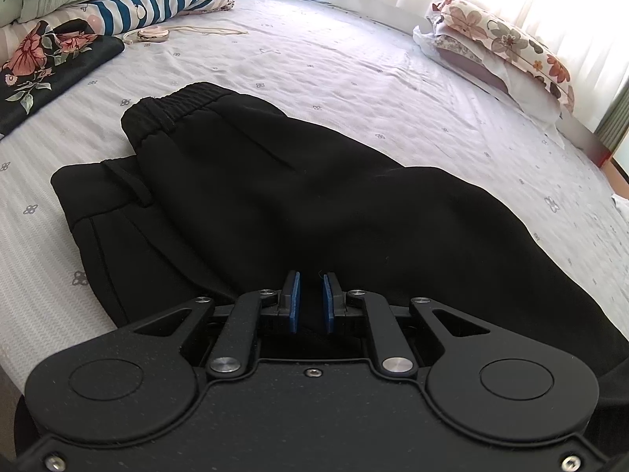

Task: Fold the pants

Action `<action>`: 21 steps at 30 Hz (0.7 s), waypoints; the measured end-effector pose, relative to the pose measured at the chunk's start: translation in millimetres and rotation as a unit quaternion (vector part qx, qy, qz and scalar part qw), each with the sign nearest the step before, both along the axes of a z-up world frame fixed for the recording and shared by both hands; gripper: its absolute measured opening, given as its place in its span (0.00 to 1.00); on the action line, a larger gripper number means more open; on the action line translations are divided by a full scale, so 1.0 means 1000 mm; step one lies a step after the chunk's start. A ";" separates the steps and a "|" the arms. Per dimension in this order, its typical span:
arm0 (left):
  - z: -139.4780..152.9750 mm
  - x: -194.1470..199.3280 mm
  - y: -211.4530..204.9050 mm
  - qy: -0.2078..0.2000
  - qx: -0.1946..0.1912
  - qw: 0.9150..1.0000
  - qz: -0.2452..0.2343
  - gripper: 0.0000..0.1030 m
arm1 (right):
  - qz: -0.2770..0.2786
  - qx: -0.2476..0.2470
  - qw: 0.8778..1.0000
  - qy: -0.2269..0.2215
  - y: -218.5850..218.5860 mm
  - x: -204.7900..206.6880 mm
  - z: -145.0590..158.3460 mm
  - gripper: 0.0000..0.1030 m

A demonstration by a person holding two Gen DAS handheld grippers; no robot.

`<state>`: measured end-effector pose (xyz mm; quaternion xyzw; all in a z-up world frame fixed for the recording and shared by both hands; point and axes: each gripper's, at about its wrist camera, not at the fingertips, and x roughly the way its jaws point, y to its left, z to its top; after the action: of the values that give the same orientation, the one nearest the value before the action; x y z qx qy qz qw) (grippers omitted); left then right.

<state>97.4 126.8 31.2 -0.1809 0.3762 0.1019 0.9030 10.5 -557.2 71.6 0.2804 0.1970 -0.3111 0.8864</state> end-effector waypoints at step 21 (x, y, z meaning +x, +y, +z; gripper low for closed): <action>0.014 -0.029 0.005 -0.004 0.057 0.998 -0.006 0.52 | -0.055 -0.100 0.983 0.145 0.032 -0.065 -0.044 0.26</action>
<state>68.9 131.7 45.1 -0.1276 0.3678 0.1166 0.9137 -54.9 -525.0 27.1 0.1529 0.2760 -0.4149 0.8534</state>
